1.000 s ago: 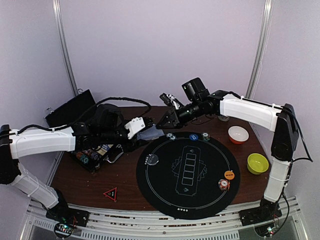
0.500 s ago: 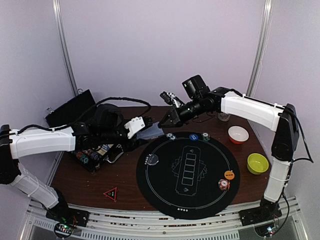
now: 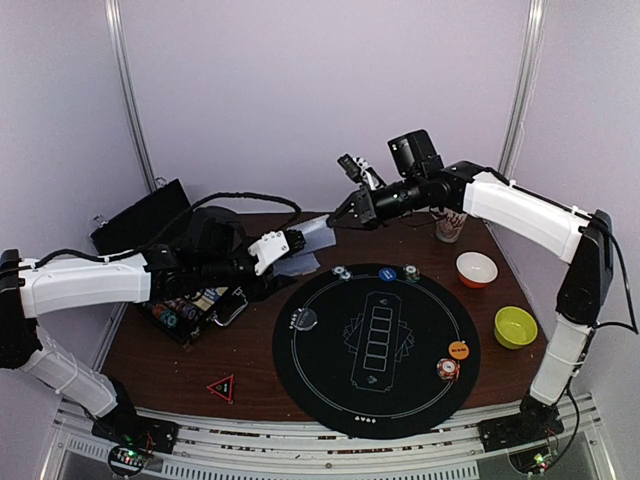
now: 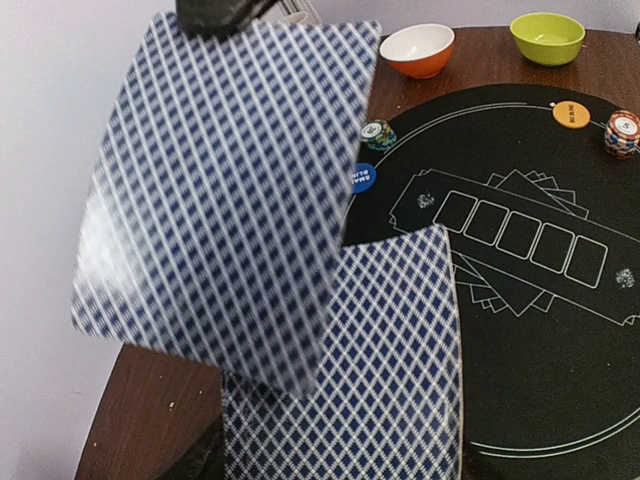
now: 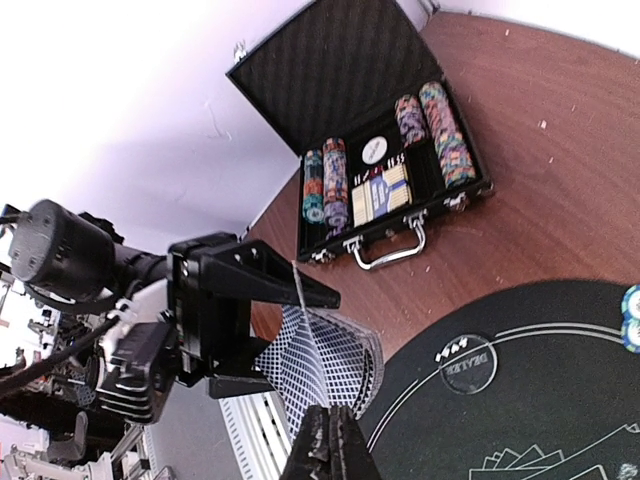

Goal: Distribute texas hold em gaming equipment
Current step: Distribute the poker card in the big blind area.

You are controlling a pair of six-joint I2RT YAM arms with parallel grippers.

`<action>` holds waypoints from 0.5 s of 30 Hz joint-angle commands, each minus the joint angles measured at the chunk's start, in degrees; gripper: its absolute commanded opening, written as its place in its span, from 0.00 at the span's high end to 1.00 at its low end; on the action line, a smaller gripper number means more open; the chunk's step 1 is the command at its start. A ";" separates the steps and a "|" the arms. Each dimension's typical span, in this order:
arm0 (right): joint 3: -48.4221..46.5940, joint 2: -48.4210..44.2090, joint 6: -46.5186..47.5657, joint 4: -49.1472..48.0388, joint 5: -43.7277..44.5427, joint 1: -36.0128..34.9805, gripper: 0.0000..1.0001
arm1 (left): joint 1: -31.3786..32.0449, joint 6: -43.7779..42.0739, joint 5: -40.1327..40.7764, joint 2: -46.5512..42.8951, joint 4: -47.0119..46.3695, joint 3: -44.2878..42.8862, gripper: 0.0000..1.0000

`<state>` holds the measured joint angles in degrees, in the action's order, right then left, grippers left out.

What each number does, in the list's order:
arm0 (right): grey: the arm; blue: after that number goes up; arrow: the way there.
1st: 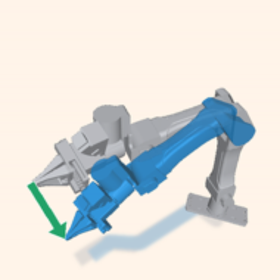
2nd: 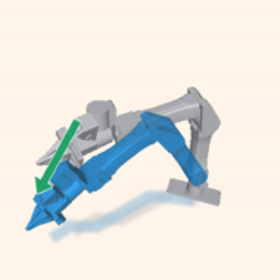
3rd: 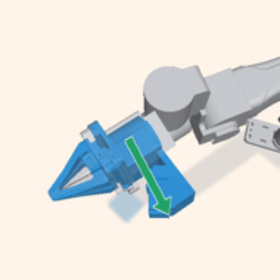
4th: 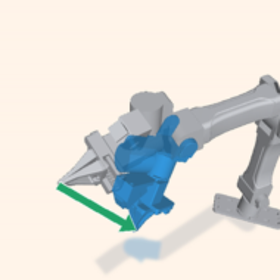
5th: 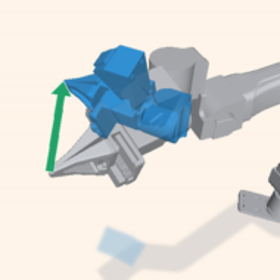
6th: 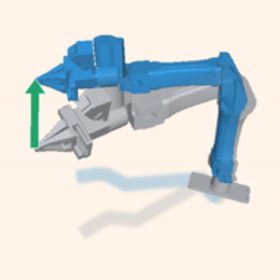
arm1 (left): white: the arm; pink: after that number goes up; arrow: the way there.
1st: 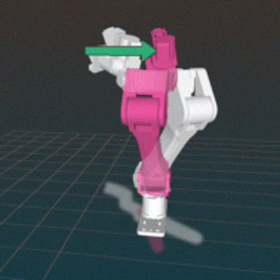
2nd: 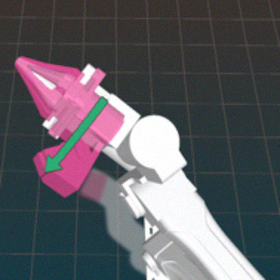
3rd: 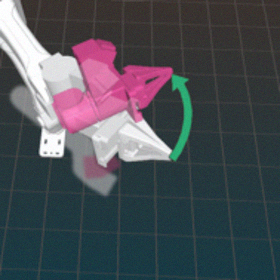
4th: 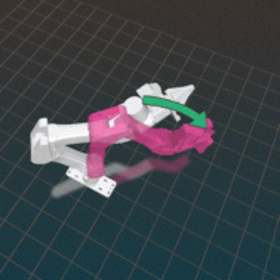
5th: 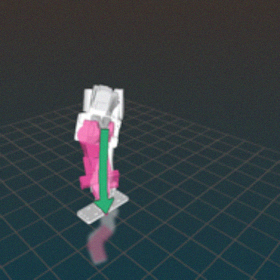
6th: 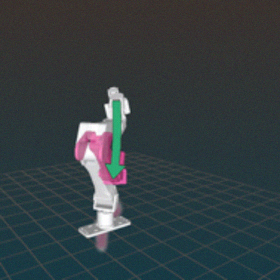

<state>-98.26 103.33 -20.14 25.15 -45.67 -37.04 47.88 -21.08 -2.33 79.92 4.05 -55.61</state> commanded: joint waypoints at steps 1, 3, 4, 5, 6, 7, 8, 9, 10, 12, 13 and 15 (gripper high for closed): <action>0.76 -2.16 -0.86 -2.19 -0.55 0.55 1.00 | -0.58 0.78 0.22 -1.00 -3.60 0.53 0.45; 0.58 -2.08 -1.02 -2.12 -0.60 0.77 1.00 | -0.59 0.86 0.30 -0.84 -3.62 0.57 0.45; 0.42 -2.19 -1.08 -2.12 -0.54 0.99 1.00 | -0.59 0.86 0.43 -0.82 -3.55 0.55 0.45; 0.24 -2.42 -1.16 -2.31 -0.66 1.45 1.00 | -0.67 0.91 0.54 -0.82 -3.41 0.58 0.45; 0.11 -2.80 -1.54 -2.64 -0.80 2.21 1.00 | -0.66 0.99 0.63 -0.88 -3.22 0.57 0.45; 0.07 -3.23 -2.06 -3.10 -0.82 3.14 1.00 | -0.67 1.16 0.72 -1.01 -3.06 0.60 0.45; 0.19 -3.89 -2.97 -3.89 -0.82 4.59 1.00 | -0.73 1.28 0.74 -1.18 -3.01 0.76 0.45; 0.44 -4.54 -3.92 -4.93 -0.74 6.16 1.00 | -0.76 1.42 0.67 -1.44 -3.04 0.97 0.45; 0.96 -5.57 -4.99 -6.20 -0.46 7.70 1.00 | -0.76 1.54 0.66 -1.63 -3.13 1.11 0.45; 2.26 -7.80 -7.29 -8.53 1.77 11.31 1.00 | -0.77 1.97 0.64 -2.15 -3.17 1.50 0.45; 2.87 -8.74 -7.70 -9.02 3.26 12.57 1.00 | -0.77 2.23 0.72 -2.28 -3.18 1.64 0.45; 4.28 -10.05 -7.85 -8.81 7.71 14.30 1.00 | -0.76 3.13 1.51 -2.60 -2.90 1.80 0.45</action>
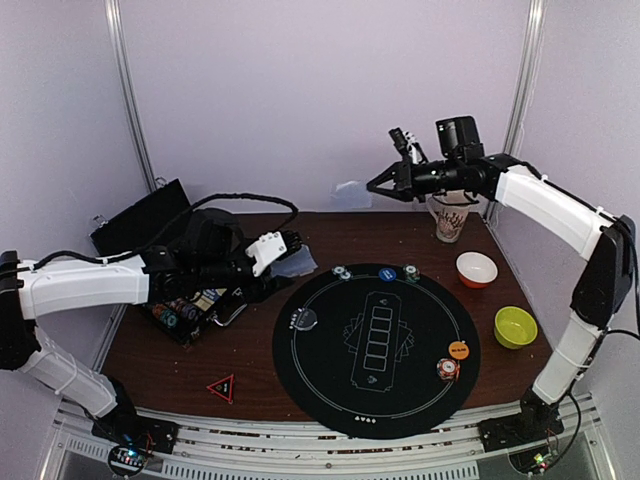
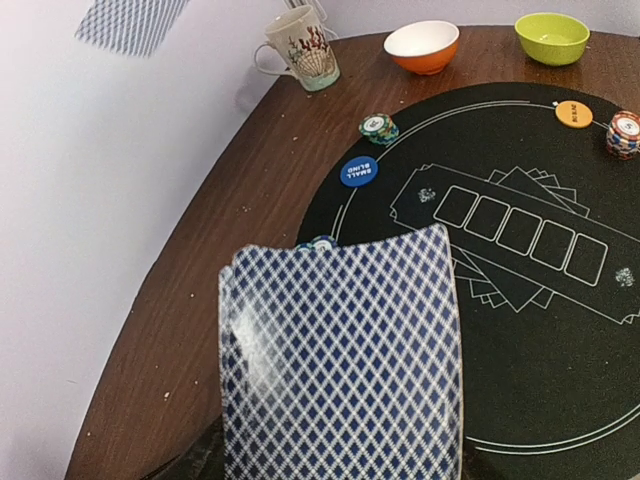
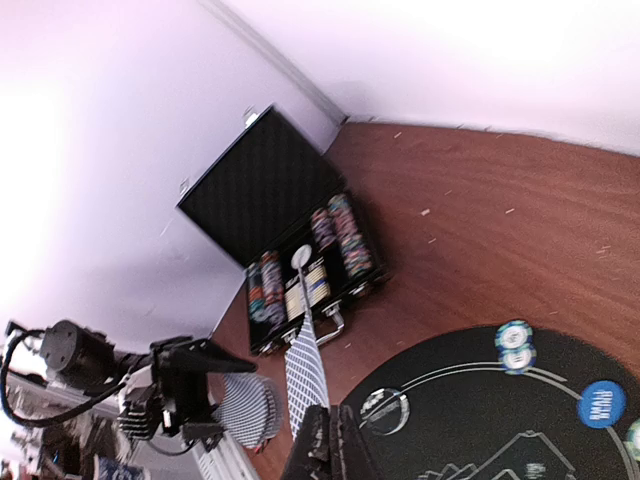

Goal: Distribute texas hold em gaming equipment
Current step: Distribute the poker card in the big blind area.

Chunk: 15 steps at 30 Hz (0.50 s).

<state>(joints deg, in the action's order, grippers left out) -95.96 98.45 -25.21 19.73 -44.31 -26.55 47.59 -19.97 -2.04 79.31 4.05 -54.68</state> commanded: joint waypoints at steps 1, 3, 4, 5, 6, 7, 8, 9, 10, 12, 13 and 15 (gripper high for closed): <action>2.80 -5.79 -2.60 -3.23 8.30 4.25 1.00 | -0.48 2.42 1.66 -2.19 -2.79 1.05 0.45; 4.59 -6.82 -2.10 -3.25 11.42 4.64 1.00 | -0.48 3.37 2.43 -2.67 -2.82 1.56 0.45; 5.48 -7.21 -2.12 -3.56 12.41 4.73 1.00 | -0.48 3.88 2.99 -2.87 -2.82 1.65 0.45; 6.39 -7.63 -2.28 -3.90 12.93 4.75 1.00 | -0.44 4.73 3.49 -3.08 -2.75 1.78 0.45; 7.16 -7.80 -2.31 -4.10 13.05 4.75 1.00 | -0.46 5.37 3.75 -3.18 -2.67 1.78 0.45; 7.69 -7.83 -2.10 -4.09 12.96 4.75 1.00 | -0.48 5.98 3.69 -3.29 -2.53 1.81 0.45; 8.20 -7.84 -1.93 -3.84 13.09 4.75 1.00 | -0.48 6.47 3.59 -3.43 -2.48 1.83 0.45; 8.43 -7.84 -1.70 -3.45 13.42 4.75 1.00 | -0.48 6.82 3.59 -3.53 -2.43 1.84 0.45; 8.62 -7.88 -1.36 -2.68 14.06 4.75 1.00 | -0.48 7.13 3.66 -3.69 -2.32 1.90 0.45; 8.94 -8.11 -0.43 -1.46 15.38 4.75 1.00 | -0.48 7.38 3.71 -3.96 -2.06 1.96 0.45; 8.97 -8.25 0.09 -0.85 15.95 4.75 1.00 | -0.44 7.33 3.71 -4.25 -1.89 1.99 0.45; 9.45 -8.69 1.18 0.08 16.50 4.79 1.00 | -0.48 6.98 3.59 -4.78 -1.93 2.30 0.45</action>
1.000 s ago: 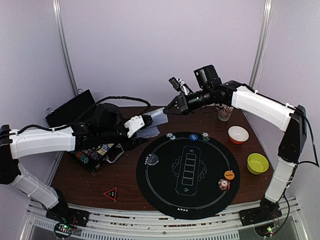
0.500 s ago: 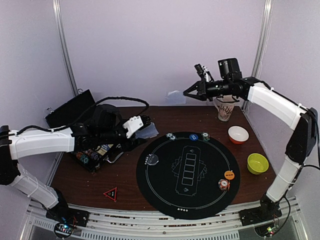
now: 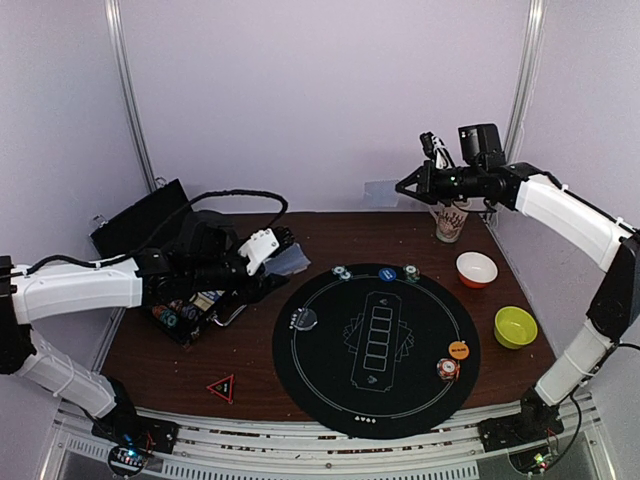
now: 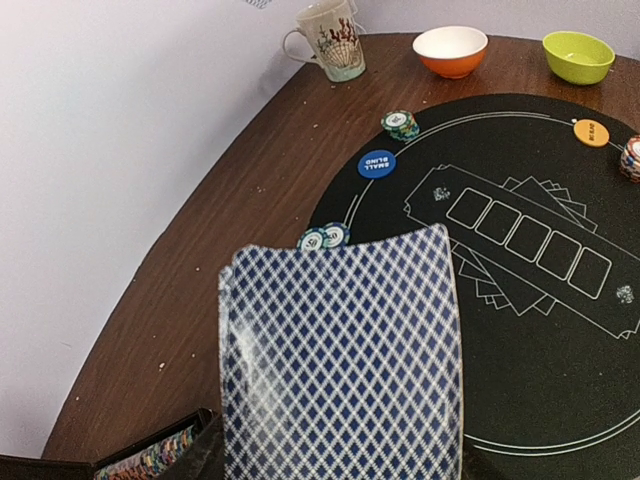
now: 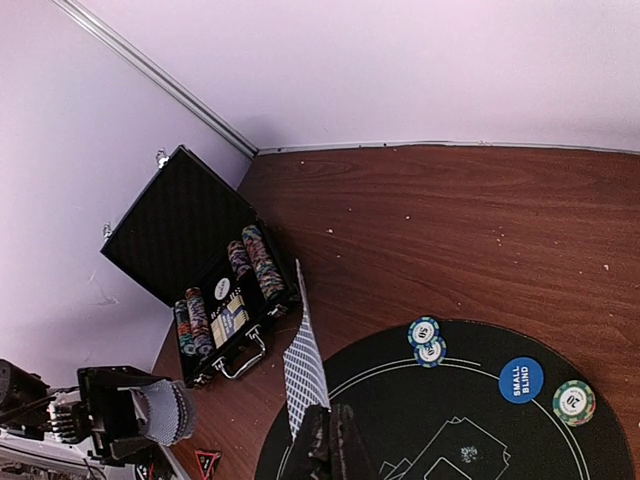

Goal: Distribute texas hold em gaming equipment
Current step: Distribute the poker card in the big blind area.

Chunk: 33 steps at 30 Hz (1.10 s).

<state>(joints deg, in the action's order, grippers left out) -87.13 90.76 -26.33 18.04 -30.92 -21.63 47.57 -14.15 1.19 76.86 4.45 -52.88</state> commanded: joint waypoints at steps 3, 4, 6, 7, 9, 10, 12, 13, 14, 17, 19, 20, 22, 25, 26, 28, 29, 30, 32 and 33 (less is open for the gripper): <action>0.73 -1.47 4.17 4.32 4.82 -0.08 1.00 | -0.46 0.48 -0.31 -3.14 -2.72 0.94 0.44; 0.96 -1.61 4.76 5.14 5.52 0.04 1.00 | -0.46 0.27 -0.58 -3.27 -2.57 0.94 0.44; 1.16 -1.64 5.73 7.26 6.09 0.37 1.00 | -0.46 -0.12 -0.91 -3.46 -2.39 0.85 0.44; 1.29 -1.63 6.10 8.14 6.39 0.50 1.00 | -0.46 -0.23 -1.00 -3.52 -2.34 0.91 0.44; 1.78 -1.88 6.71 9.78 7.35 0.83 1.00 | -0.46 -0.64 -1.19 -3.94 -2.46 1.13 0.44; 2.14 -2.21 7.20 10.68 7.61 1.05 1.00 | -0.45 -0.79 -1.38 -4.13 -2.71 1.34 0.44; 2.27 -2.74 8.78 12.87 7.83 1.62 1.00 | -0.42 -1.09 -2.33 -4.31 -2.93 1.62 0.44; 2.24 -2.98 9.84 14.33 7.35 2.09 1.00 | -0.46 -1.35 -2.79 -4.42 -2.95 1.71 0.44; 2.15 -3.18 11.05 15.90 6.59 2.64 1.00 | -0.48 -1.58 -3.01 -4.47 -2.95 1.77 0.44; 1.81 -3.09 15.52 23.23 3.90 4.62 1.00 | -0.45 -2.31 -2.88 -4.69 -2.95 1.78 0.44; 2.48 -3.40 18.56 27.94 1.95 5.89 1.00 | -0.46 -2.83 -2.98 -4.83 -2.82 1.74 0.44; 3.52 -3.78 19.65 29.56 1.12 6.41 1.00 | -0.46 -3.15 -3.02 -4.87 -2.78 1.85 0.44; 5.70 -4.53 21.48 32.55 -0.51 7.19 1.00 | -0.39 -3.78 -2.95 -4.94 -2.69 1.82 0.44; 10.09 -5.70 22.14 35.65 -2.73 8.26 1.00 | -0.46 -4.36 -2.98 -4.81 -2.90 1.78 0.44; 11.31 -5.91 21.82 36.11 -2.78 8.49 1.00 | -0.42 -4.47 -3.07 -4.70 -3.01 1.75 0.44; 13.10 -6.22 20.25 37.80 -1.15 9.13 1.00 | -0.44 -4.64 -3.40 -4.38 -3.13 1.46 0.44; 14.06 -6.60 19.57 38.43 -0.67 9.64 1.00 | -0.46 -4.78 -3.61 -4.24 -3.06 1.28 0.44; 15.13 -7.27 18.84 38.83 0.12 10.12 1.00 | -0.46 -4.87 -3.71 -4.07 -3.04 1.14 0.44; 17.34 -8.83 17.37 38.76 3.45 10.96 1.00 | -0.46 -5.19 -3.91 -3.79 -2.93 1.02 0.44; 18.83 -9.60 16.36 38.12 4.92 11.44 1.00 | -0.44 -5.33 -4.04 -3.67 -2.99 0.92 0.44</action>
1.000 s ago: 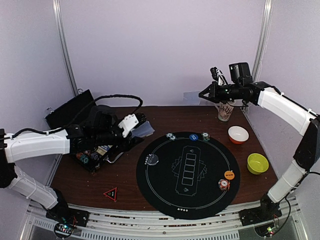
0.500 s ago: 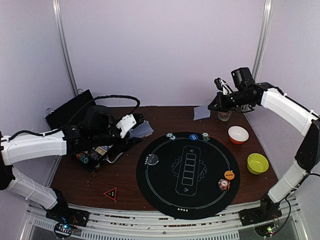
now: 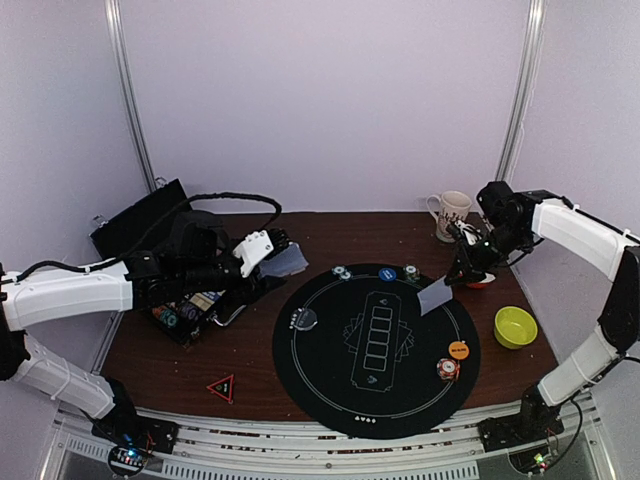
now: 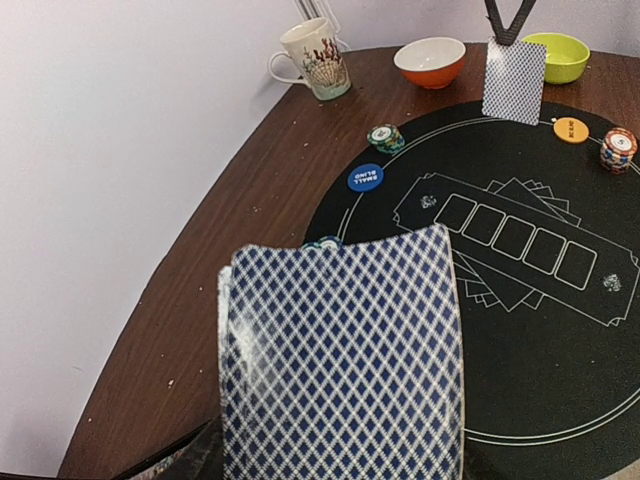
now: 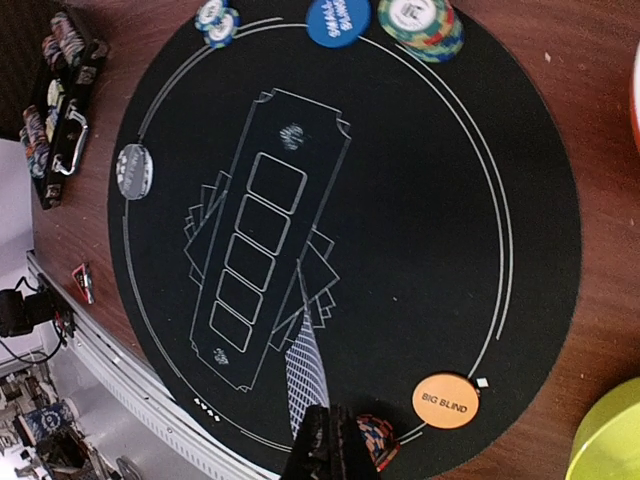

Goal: Distribute texas hold em gaming equipment
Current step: Distribute the poker card in the big blind area.

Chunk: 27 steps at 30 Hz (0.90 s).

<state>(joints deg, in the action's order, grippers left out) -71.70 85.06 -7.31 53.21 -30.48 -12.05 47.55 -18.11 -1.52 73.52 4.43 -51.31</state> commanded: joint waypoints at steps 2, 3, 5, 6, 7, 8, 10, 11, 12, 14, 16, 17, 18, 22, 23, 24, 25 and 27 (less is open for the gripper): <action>6.69 -5.02 -3.84 0.47 5.16 2.86 1.00 | -0.42 -1.65 -1.57 -0.13 -2.85 -0.77 0.44; 8.16 -5.29 -4.28 -1.05 4.77 3.30 1.00 | -0.44 -1.79 -1.75 -0.01 -2.84 -0.79 0.44; 11.17 -5.64 -4.64 -4.08 3.83 4.04 1.00 | -0.44 -1.84 -2.16 -0.01 -2.84 -0.78 0.44; 12.79 -5.81 -5.36 -6.29 3.56 4.49 1.00 | -0.37 -1.86 -2.32 -0.11 -2.89 -0.81 0.44; 13.91 -5.98 -5.58 -7.55 3.43 4.76 1.00 | -0.39 -1.92 -2.35 -0.17 -2.97 -0.79 0.44; 14.70 -5.91 -5.60 -8.27 3.40 5.20 1.00 | -0.39 -1.93 -2.27 -0.28 -3.01 -0.77 0.44; 16.11 -5.78 -5.13 -9.26 3.84 6.74 1.00 | -0.44 -2.00 -2.34 -0.43 -2.98 -0.85 0.44; 16.92 -5.86 -4.79 -9.99 3.32 7.82 1.00 | -0.39 -2.02 -2.41 -0.45 -2.89 -0.94 0.44; 17.68 -5.95 -4.63 -10.64 2.64 8.79 1.00 | -0.43 -2.06 -2.43 -0.54 -2.74 -1.05 0.44; 19.12 -5.68 -4.19 -11.14 0.74 10.39 1.00 | -0.44 -2.15 -2.44 -0.65 -2.54 -1.16 0.44; 20.33 -5.01 -3.68 -10.61 0.00 10.91 1.00 | -0.42 -2.24 -2.28 -0.78 -2.49 -1.15 0.44; 20.75 -4.72 -3.48 -10.26 0.00 10.99 1.00 | -0.44 -2.32 -2.14 -0.81 -2.45 -1.16 0.44; 21.07 -4.46 -3.31 -10.02 0.48 11.12 1.00 | -0.40 -2.41 -2.05 -0.76 -2.41 -1.12 0.44; 21.82 -3.66 -3.26 -11.46 2.14 11.42 1.00 | -0.43 -2.72 -1.79 -0.65 -2.43 -1.14 0.44; 21.60 -3.47 -3.39 -11.56 2.81 11.44 1.00 | -0.44 -2.65 -1.82 -0.54 -2.29 -1.30 0.44; 21.42 -3.23 -3.49 -11.45 4.02 11.39 1.00 | -0.42 -2.64 -1.78 -0.50 -2.05 -1.60 0.44; 21.15 -3.06 -3.54 -11.04 5.70 11.43 1.00 | -0.44 -2.63 -1.82 -0.44 -1.98 -1.75 0.44; 21.12 -2.62 -4.01 -10.49 8.35 11.47 1.00 | -0.44 -2.63 -1.78 -0.60 -2.12 -1.77 0.44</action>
<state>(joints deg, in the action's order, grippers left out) -50.78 81.08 -11.11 42.37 -26.87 -0.75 47.55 -20.05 -2.81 73.52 4.54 -51.31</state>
